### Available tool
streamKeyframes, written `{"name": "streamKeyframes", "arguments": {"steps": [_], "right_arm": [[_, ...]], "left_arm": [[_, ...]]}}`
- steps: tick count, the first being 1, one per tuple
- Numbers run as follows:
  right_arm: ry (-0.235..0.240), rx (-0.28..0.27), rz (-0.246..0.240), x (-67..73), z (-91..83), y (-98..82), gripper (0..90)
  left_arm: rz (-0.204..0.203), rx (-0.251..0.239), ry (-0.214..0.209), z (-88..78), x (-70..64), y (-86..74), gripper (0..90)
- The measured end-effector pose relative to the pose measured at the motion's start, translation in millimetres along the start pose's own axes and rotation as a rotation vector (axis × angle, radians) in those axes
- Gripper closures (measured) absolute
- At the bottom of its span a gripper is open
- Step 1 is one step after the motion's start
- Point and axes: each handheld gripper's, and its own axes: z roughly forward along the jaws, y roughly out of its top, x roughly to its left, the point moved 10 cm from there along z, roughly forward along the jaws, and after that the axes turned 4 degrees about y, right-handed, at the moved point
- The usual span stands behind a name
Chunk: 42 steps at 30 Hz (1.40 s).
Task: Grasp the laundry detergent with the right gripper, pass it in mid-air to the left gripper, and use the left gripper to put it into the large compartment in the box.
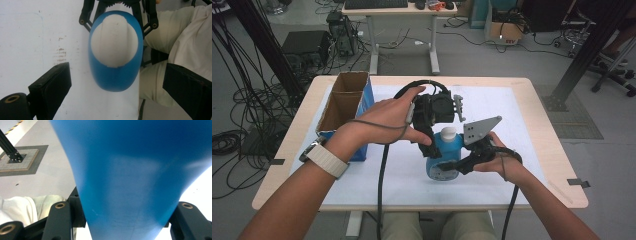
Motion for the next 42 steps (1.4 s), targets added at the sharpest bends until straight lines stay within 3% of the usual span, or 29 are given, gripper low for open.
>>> {"name": "streamKeyframes", "arguments": {"steps": [4,19,22,25,42], "right_arm": [[0.007,0.007,0.021,1.3,-0.6,-0.6,43.3],[0.008,0.007,0.022,0.7,0.3,0.6,43.3],[0.009,0.008,0.022,0.6,0.4,0.3,43.2],[0.008,0.010,0.020,0.3,0.6,0.2,43.3],[0.005,0.009,0.022,0.2,0.0,0.8,43.3]], "left_arm": [[-0.001,-0.001,0.007,-0.1,0.6,0.9,8.5],[-0.002,0.012,0.010,3.5,2.4,4.1,8.5],[0.014,0.010,0.003,4.1,3.1,4.5,8.6],[-0.002,0.015,0.007,4.0,1.9,4.3,8.6],[-0.001,0.011,0.006,4.6,2.8,5.5,8.6]]}}
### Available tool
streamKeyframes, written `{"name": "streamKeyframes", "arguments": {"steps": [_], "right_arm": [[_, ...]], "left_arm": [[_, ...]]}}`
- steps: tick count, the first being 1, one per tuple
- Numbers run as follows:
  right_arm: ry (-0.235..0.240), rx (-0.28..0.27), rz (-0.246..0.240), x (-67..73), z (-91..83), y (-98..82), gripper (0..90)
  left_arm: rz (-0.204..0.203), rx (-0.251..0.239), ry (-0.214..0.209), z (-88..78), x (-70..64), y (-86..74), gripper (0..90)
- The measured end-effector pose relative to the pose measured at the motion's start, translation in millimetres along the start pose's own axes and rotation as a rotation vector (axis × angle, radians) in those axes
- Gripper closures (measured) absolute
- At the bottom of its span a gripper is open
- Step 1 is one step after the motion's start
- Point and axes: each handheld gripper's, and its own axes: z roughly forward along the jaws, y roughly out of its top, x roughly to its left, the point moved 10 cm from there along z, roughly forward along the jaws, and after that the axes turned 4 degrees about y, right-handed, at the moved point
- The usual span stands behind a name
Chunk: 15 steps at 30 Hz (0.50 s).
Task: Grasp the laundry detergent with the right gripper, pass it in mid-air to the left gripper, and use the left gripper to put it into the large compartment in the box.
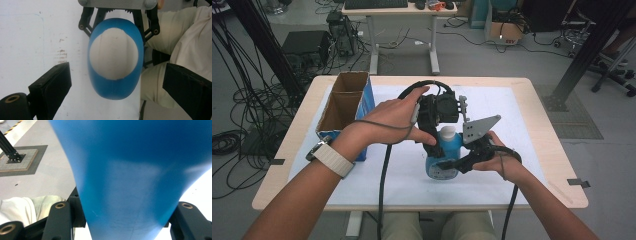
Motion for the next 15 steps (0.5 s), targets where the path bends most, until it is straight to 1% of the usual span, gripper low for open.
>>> {"name": "streamKeyframes", "arguments": {"steps": [1,2,3,6,7,8,9,10,15], "right_arm": [[-0.001,-0.003,-0.001,-0.2,0.1,0.2,43.3],[0.000,-0.002,-0.002,-0.3,0.2,0.2,43.3],[0.000,-0.003,-0.002,-0.3,0.1,0.4,43.2],[-0.003,-0.005,-0.001,-0.6,-0.5,0.6,43.2],[-0.003,-0.005,-0.001,-0.6,-0.5,0.6,43.2],[-0.002,-0.004,-0.001,-0.6,-0.5,0.5,43.2],[-0.004,-0.004,0.000,-0.7,-0.5,0.5,43.2],[-0.004,-0.004,0.000,-0.7,-0.4,0.5,43.2],[0.001,0.000,-0.003,-0.5,-1.2,0.2,43.3]], "left_arm": [[0.002,-0.002,-0.002,0.3,0.3,0.0,8.6],[-0.010,-0.003,0.007,0.1,0.4,-0.1,8.6],[-0.013,-0.002,0.006,0.1,0.4,0.0,8.6],[-0.013,0.000,0.005,-0.1,0.2,0.2,8.6],[-0.011,-0.001,0.008,0.0,0.5,0.5,8.6],[0.008,0.000,0.002,0.2,1.5,0.8,8.7],[0.002,0.001,-0.001,0.1,0.9,0.9,8.7],[-0.012,0.001,0.005,-0.4,0.5,1.0,8.7],[-0.013,0.001,0.006,-0.6,0.5,1.7,8.8]]}}
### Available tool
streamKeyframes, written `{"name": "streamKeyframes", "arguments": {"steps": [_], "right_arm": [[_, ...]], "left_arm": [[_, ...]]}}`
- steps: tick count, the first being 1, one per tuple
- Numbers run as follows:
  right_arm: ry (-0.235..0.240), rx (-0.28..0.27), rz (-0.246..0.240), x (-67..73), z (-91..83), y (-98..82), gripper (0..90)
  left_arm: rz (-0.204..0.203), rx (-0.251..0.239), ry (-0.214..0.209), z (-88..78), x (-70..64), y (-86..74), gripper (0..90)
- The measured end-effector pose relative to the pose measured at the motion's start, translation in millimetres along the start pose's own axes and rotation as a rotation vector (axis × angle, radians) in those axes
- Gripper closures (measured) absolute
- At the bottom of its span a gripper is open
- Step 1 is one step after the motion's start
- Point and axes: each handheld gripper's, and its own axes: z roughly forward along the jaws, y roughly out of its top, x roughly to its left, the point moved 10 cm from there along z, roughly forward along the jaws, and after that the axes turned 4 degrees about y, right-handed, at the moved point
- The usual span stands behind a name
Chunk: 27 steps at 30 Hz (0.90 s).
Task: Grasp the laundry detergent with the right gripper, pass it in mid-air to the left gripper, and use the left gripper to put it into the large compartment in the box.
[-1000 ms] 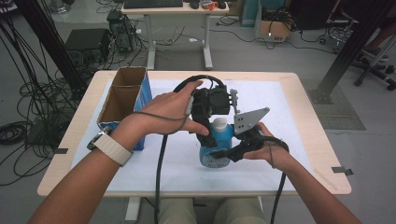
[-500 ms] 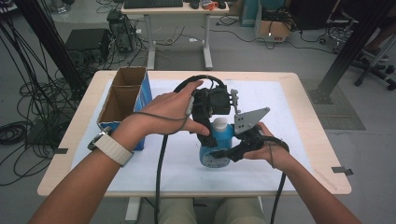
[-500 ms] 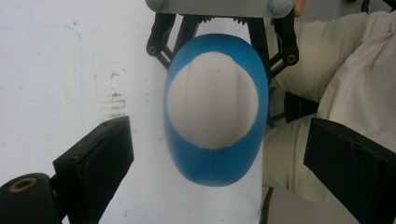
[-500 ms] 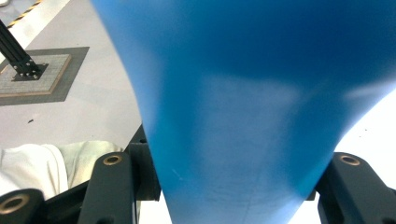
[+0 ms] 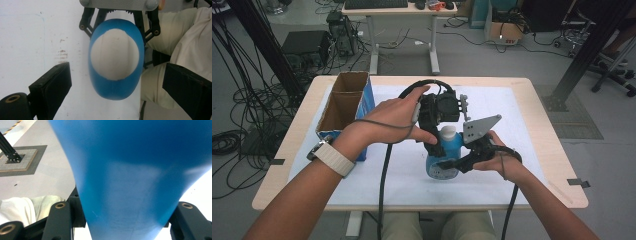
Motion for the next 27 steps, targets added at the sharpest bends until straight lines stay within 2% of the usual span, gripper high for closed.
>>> {"name": "streamKeyframes", "arguments": {"steps": [2,5,6,8,9,12,27], "right_arm": [[-0.007,-0.001,0.001,-0.4,-0.4,0.2,43.2],[-0.007,-0.001,0.001,-0.3,-0.5,0.0,43.2],[-0.007,-0.001,0.000,-0.2,-0.5,-0.1,43.2],[-0.006,0.000,0.000,-0.2,-0.4,-0.1,43.2],[-0.007,0.000,0.002,-0.2,-0.4,-0.1,43.2],[-0.007,-0.002,0.002,0.0,-0.3,0.2,43.2],[-0.007,-0.012,0.004,-0.5,0.1,1.3,43.2]], "left_arm": [[0.016,0.000,-0.008,0.3,0.7,0.4,8.8],[-0.001,0.000,0.002,0.0,0.0,0.2,8.8],[0.017,0.000,-0.002,0.1,1.1,0.3,8.8],[0.006,-0.001,0.001,0.1,0.6,0.1,8.8],[0.016,0.004,-0.001,-0.2,1.2,-0.2,8.8],[-0.004,0.004,0.005,-0.4,0.3,-0.5,8.8],[-0.001,0.006,0.005,-0.3,1.4,-1.1,8.8]]}}
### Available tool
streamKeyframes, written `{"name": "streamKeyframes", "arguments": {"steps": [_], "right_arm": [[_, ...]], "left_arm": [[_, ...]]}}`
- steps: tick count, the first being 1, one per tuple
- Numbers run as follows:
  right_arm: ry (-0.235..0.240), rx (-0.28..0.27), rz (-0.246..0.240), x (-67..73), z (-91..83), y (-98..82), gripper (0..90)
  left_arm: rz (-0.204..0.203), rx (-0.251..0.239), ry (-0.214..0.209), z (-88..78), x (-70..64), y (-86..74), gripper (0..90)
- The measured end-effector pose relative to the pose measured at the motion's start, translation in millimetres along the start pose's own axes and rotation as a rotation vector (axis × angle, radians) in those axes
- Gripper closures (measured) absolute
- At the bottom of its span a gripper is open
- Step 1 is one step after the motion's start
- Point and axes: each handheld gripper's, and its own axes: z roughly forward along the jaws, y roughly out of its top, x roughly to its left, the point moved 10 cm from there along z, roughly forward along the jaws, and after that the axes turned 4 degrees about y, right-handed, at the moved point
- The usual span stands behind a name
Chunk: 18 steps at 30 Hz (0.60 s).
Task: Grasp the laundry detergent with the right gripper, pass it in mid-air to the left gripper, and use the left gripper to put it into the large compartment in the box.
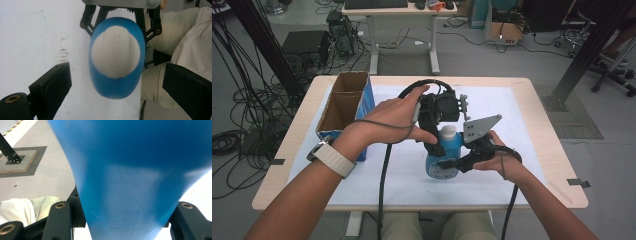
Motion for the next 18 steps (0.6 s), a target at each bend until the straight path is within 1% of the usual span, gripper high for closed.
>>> {"name": "streamKeyframes", "arguments": {"steps": [1,2,6,8,11,13,15,16,18], "right_arm": [[0.001,0.003,-0.001,-0.1,-0.1,-0.1,43.2],[0.001,0.003,-0.003,-0.1,0.0,-0.2,43.2],[0.004,0.005,-0.005,0.3,0.2,-0.2,43.2],[-0.004,0.003,-0.002,0.1,0.2,0.0,43.2],[0.005,0.005,-0.003,0.8,0.3,-0.1,43.2],[-0.005,0.005,-0.003,0.0,-0.3,-0.1,43.2],[-0.003,0.005,-0.004,-0.1,-0.4,-0.2,43.2],[-0.002,0.001,-0.002,0.0,-0.2,0.1,43.2],[-0.003,0.004,-0.003,-0.2,-0.2,0.0,43.2]], "left_arm": [[0.004,0.002,-0.005,-0.2,0.1,0.0,8.8],[-0.010,-0.002,0.004,-0.4,-0.3,0.0,8.8],[-0.011,0.000,0.003,-0.5,-0.6,0.1,8.8],[-0.011,-0.001,0.003,-0.6,-0.7,0.2,8.8],[-0.011,-0.001,0.004,-0.6,-0.6,0.2,8.8],[-0.009,-0.002,0.006,-0.3,-0.4,0.3,8.8],[-0.006,-0.002,0.003,0.0,-0.5,0.5,8.8],[0.006,-0.001,-0.004,0.3,-0.1,0.5,8.8],[0.005,0.000,0.002,0.0,0.3,0.4,8.8]]}}
